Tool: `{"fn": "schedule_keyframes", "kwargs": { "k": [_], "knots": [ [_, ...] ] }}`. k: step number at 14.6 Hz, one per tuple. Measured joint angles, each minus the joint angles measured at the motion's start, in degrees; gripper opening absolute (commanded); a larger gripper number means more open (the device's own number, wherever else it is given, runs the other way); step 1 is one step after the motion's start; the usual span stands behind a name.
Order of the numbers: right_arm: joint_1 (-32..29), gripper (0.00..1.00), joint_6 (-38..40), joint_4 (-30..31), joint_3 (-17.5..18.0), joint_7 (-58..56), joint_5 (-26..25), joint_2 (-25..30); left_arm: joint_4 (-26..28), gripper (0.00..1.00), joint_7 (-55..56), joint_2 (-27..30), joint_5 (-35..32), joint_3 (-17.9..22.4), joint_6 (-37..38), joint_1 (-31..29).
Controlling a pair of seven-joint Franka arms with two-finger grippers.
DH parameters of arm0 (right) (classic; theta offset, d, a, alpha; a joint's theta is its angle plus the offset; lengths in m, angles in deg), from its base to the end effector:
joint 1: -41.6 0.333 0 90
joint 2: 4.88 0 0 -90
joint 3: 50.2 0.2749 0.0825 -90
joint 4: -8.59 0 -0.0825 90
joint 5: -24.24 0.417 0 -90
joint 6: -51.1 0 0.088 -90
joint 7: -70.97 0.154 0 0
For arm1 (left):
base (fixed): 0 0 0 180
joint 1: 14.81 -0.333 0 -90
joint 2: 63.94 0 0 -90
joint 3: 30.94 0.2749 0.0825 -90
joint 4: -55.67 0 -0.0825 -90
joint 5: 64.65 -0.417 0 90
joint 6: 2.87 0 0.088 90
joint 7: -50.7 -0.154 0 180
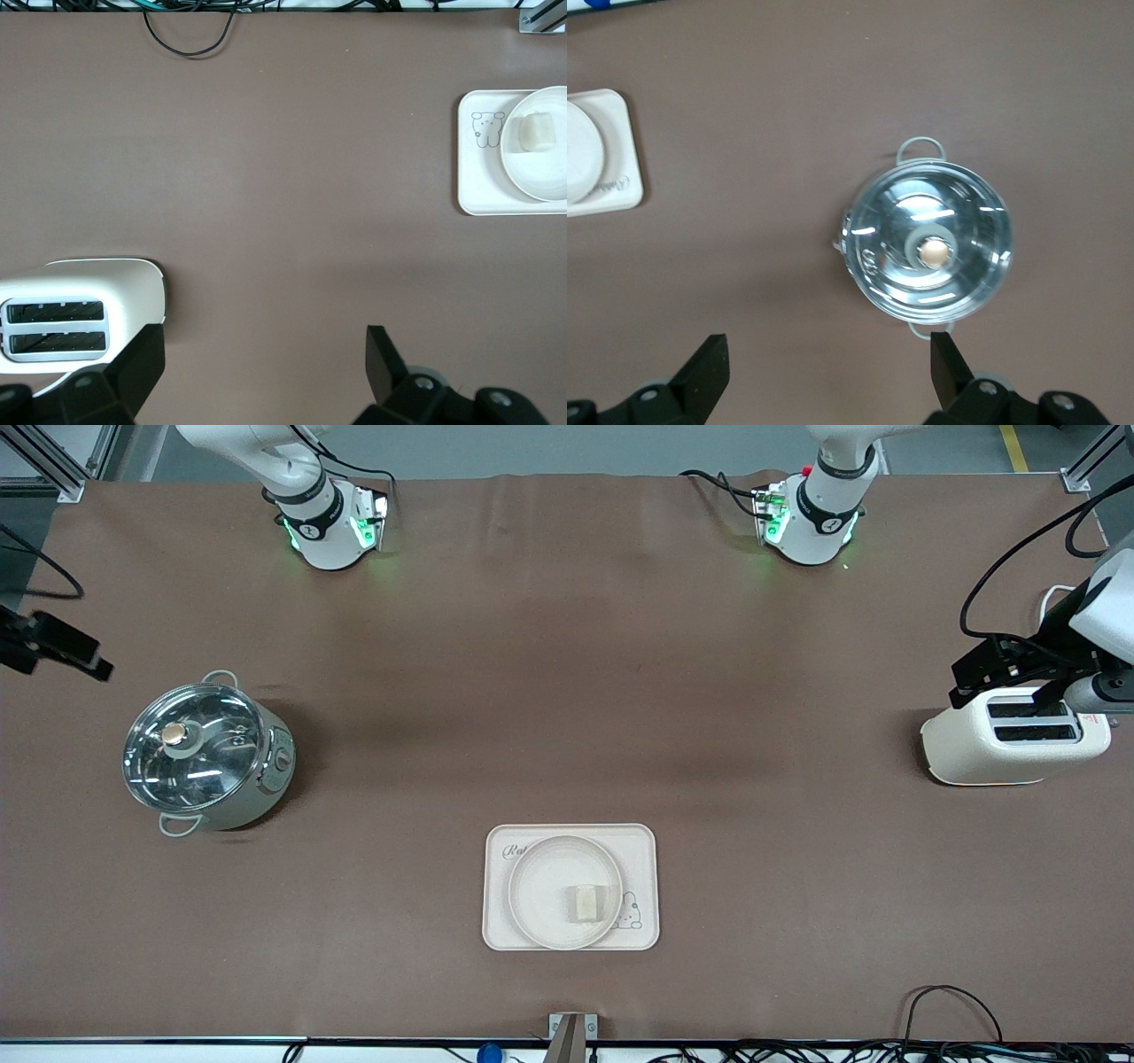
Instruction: Place bun in plate and plate on tray
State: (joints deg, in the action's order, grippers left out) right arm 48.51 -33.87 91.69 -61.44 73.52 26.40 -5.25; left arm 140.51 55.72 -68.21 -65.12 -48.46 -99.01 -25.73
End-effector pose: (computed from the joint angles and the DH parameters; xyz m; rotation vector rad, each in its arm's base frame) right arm 0.5800 -0.0375 0.5853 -3.1002 0.1804 -0.0417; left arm 0.6205 -0.0652 0.5500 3.1085 -0.0400 0.1931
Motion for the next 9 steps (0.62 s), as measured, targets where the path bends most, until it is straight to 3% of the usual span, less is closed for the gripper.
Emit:
{"fn": "schedule_keyframes", "kwargs": {
  "k": [4, 9],
  "knots": [
    [-8.88, 1.00, 1.35, 0.01, 9.68, -1.19, -1.89, 1.77, -0.44, 1.00, 0.00, 0.02, -0.45, -0.06, 1.11, 0.13],
    [-10.42, 1.00, 1.93, 0.11, 11.12, -1.97, -2.09, 1.71, -1.66, 1.00, 0.00, 0.01, -0.59, -0.05, 3.48, 0.13]
  ]
}}
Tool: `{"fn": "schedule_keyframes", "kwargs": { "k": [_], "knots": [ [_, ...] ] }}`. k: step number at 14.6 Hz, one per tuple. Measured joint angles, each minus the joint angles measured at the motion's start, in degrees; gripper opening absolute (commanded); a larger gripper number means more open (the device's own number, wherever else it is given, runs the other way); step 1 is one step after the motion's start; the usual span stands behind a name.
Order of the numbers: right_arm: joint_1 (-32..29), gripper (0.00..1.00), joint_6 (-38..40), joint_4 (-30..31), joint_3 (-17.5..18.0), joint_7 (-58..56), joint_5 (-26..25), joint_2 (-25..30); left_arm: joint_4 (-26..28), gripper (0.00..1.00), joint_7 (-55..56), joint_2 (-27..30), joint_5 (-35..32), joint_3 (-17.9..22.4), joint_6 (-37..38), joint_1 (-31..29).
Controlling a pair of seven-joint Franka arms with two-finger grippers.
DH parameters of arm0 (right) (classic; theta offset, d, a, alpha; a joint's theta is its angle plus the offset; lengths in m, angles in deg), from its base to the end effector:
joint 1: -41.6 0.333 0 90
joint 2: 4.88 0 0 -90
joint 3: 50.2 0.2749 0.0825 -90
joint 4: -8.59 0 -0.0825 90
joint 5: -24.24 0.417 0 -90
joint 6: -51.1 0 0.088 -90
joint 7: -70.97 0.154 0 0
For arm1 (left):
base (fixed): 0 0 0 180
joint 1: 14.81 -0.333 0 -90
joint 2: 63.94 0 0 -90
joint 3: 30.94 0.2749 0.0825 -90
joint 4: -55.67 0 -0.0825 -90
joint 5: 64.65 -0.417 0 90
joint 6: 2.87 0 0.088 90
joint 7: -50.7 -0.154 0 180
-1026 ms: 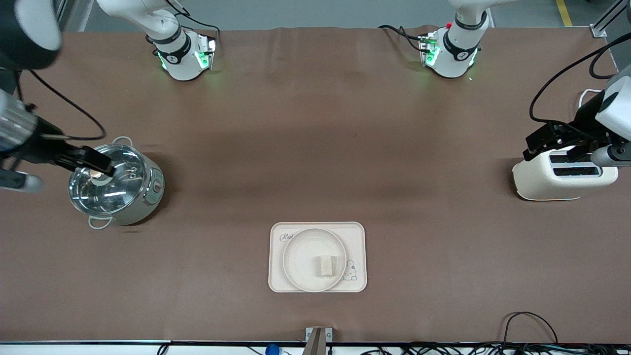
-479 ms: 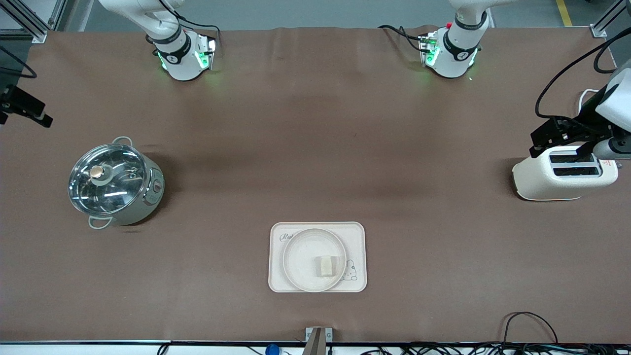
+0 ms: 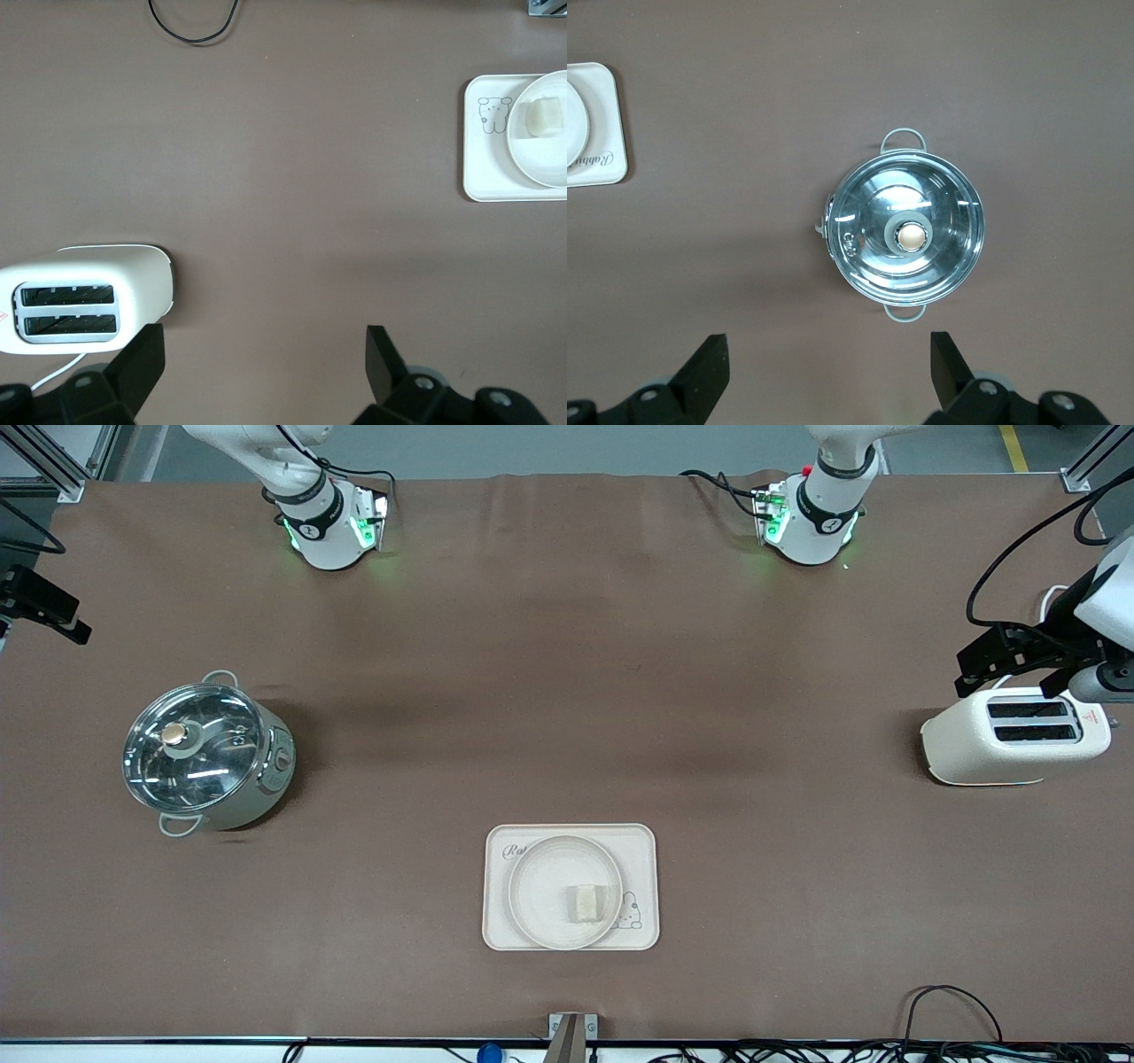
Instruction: Place bun in plate and plate on tray
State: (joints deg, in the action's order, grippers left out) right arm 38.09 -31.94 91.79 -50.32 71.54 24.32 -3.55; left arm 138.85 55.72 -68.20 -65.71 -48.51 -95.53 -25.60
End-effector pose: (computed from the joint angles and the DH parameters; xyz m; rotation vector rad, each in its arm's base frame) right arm 0.5672 -0.0358 0.5982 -3.1384 0.1148 -0.0321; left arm 0.6131 -0.0645 0.5587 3.1243 -0.0451 0.1464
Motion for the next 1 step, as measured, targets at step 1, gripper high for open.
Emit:
{"fn": "schedule_keyframes", "kwargs": {
  "k": [1],
  "knots": [
    [-0.07, 1.00, 0.38, 0.00, 0.00, -0.03, -0.05, 0.00, 0.00, 1.00, 0.00, -0.01, 0.00, 0.00, 0.03, 0.01]
  ]
}}
